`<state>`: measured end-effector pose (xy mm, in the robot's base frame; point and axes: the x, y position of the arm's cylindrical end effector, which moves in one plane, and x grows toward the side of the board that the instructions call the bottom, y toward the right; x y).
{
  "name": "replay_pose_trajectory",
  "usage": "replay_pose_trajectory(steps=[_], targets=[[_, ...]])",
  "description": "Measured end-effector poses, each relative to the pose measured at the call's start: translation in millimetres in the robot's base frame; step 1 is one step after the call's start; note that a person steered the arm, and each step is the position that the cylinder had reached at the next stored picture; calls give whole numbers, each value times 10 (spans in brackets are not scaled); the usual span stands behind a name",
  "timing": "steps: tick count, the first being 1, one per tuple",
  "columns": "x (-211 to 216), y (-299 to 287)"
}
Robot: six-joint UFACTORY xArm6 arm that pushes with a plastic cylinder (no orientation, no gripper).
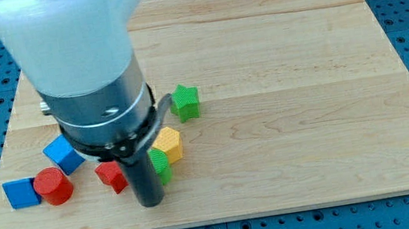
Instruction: Move the green star to the top left of the yellow hexagon
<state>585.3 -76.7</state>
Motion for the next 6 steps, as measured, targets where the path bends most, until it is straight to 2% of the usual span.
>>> replay_pose_trajectory(steps=[1,2,3,4,5,6], targets=[[284,357],[327,623],[93,1131],[-380,1832],[-807,2240],[-1093,2296]])
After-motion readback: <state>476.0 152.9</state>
